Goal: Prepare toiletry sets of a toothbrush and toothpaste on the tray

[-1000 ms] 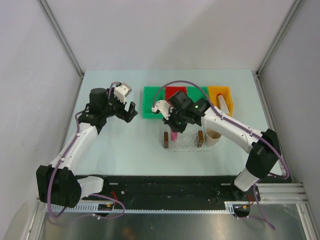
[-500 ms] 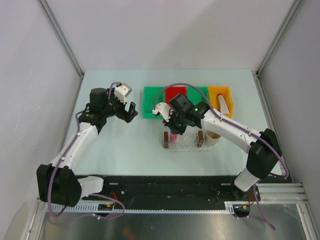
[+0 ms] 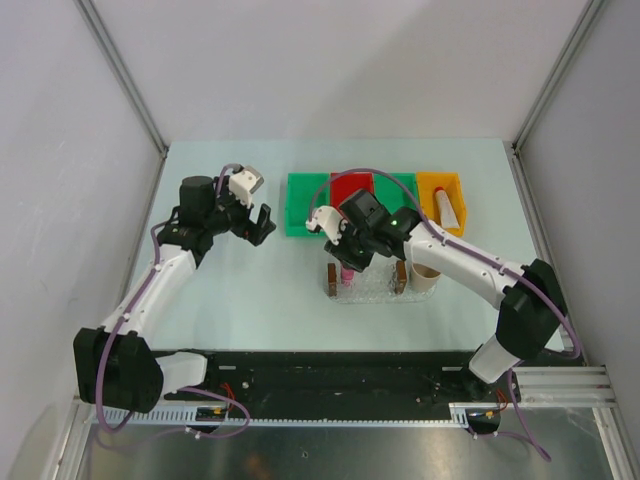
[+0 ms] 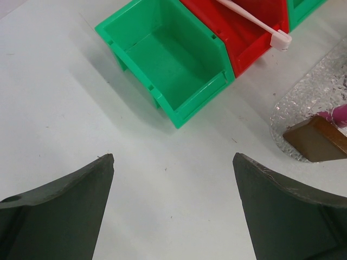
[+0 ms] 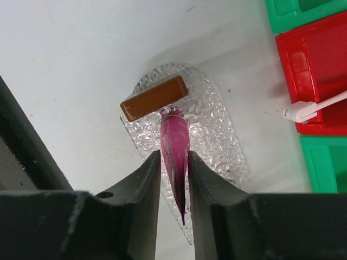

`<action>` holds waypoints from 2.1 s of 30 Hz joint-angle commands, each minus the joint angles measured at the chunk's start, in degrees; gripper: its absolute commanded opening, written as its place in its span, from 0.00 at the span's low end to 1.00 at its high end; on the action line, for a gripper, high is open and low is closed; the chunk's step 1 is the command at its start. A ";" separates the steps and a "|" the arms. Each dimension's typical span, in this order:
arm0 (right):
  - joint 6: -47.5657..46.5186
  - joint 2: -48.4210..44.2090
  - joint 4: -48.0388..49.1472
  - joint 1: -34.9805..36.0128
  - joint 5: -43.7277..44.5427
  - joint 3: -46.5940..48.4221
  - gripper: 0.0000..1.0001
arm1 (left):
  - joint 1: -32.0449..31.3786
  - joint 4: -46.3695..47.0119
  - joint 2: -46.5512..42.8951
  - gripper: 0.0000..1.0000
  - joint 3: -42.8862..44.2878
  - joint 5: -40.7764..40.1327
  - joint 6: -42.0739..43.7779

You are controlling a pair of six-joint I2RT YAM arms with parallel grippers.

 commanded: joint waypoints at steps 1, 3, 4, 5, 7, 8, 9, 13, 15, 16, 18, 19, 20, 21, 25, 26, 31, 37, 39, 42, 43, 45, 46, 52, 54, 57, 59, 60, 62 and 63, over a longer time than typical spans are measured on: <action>-0.24 -3.94 2.52 -0.23 1.30 0.33 0.34 | 0.65 0.92 0.57 0.95 -0.45 1.54 -1.52; -0.24 -4.55 2.61 -0.23 1.65 0.42 0.42 | 0.65 0.92 0.66 0.95 -0.54 1.71 -1.52; -0.15 -5.25 2.61 -0.23 2.26 0.59 0.43 | 0.65 0.92 0.75 0.95 -0.54 1.72 -1.52; -0.15 -5.44 2.61 -0.23 2.62 0.94 0.46 | 0.65 0.92 0.75 0.95 -0.54 1.72 -1.52; 0.11 -6.57 2.17 -0.40 3.14 1.56 0.48 | 0.65 0.92 0.75 0.95 -0.45 1.80 -1.52; 0.29 -6.93 1.99 -0.58 3.06 1.91 0.51 | 0.65 0.92 0.75 0.95 -0.45 1.80 -1.52; 0.63 -7.37 1.82 -1.19 2.97 2.70 0.54 | 0.73 0.92 0.75 0.95 -0.45 1.80 -1.52; 1.69 -8.78 1.82 -4.52 3.75 4.98 0.60 | 0.73 0.92 0.67 0.95 -0.45 1.80 -1.52; 2.74 -9.04 2.34 -7.42 3.15 5.95 0.62 | 0.73 0.83 0.49 0.95 -0.36 1.80 -1.52; 3.44 -9.13 3.48 -11.00 2.45 6.74 0.63 | 0.73 0.91 0.40 0.95 -0.27 1.89 -1.52; 5.81 -8.43 4.89 -14.80 2.18 7.88 0.64 | 0.73 0.92 -0.12 0.95 -0.36 1.72 -1.52; 6.61 -7.90 5.07 -19.08 1.92 9.37 0.64 | 0.73 0.92 -0.39 0.95 -0.45 1.54 -1.52; 7.57 -7.46 5.42 -21.21 1.65 10.08 0.64 | 0.73 1.00 -0.65 0.95 -0.45 1.37 -1.35; 9.41 -6.07 5.94 -23.49 0.87 10.70 0.64 | 0.73 0.83 -0.91 0.95 -0.54 1.28 -1.26; 12.24 -1.49 8.14 -32.73 0.77 12.37 0.64 | 0.73 0.92 -1.27 0.95 -0.62 1.63 -1.26; 12.50 -0.44 8.49 -35.36 0.69 12.81 0.64 | 0.82 0.92 -1.36 0.95 -0.62 1.80 -1.34; 12.33 6.60 9.46 -39.25 3.31 13.25 0.61 | 0.82 0.92 -1.27 0.95 -0.71 1.89 -1.17; 11.19 13.00 10.43 -41.10 7.19 12.81 0.59 | 0.82 0.92 -0.83 0.95 -0.71 2.51 -1.17; 10.92 14.42 10.78 -41.18 8.85 12.72 0.59 | 0.82 0.92 -0.57 0.95 -0.62 2.59 -1.17; 10.66 16.62 11.04 -41.18 11.30 12.81 0.58 | 0.82 0.92 -0.48 0.95 -0.54 2.77 -1.17; 10.57 17.06 11.05 -41.27 11.75 12.90 0.58 | 0.82 0.92 -0.57 0.95 -0.54 2.77 -1.34; 10.22 18.38 11.05 -41.27 12.81 12.99 0.58 | 0.82 0.92 -0.74 0.95 -0.62 2.68 -1.26; 10.13 18.82 10.96 -41.27 13.16 13.07 0.57 | 0.82 0.92 -0.74 0.95 -0.71 2.68 -1.17; 9.52 21.89 10.61 -41.27 15.45 12.81 0.57 | 0.91 0.92 -1.18 0.95 -0.89 2.59 -1.26; 9.52 22.33 10.69 -41.27 16.06 12.64 0.57 | 0.82 0.92 -1.09 0.95 -0.89 2.59 -1.34; 9.34 22.95 10.96 -41.27 16.94 12.29 0.57 | 0.82 0.92 -1.01 0.95 -0.97 2.68 -1.26; 9.25 23.48 11.22 -41.36 17.82 12.11 0.57 | 0.82 0.92 -1.09 0.95 -1.06 2.60 -1.26; 9.25 23.65 11.40 -41.27 18.00 11.76 0.57 | 0.82 0.92 -1.18 0.95 -1.06 2.68 -1.34; 9.08 24.35 11.83 -41.18 18.79 11.41 0.57 | 0.82 1.00 -1.18 0.95 -1.15 2.68 -1.26; 8.99 24.53 12.01 -41.10 19.05 11.06 0.57 | 0.91 0.92 -1.18 0.95 -1.15 2.68 -1.26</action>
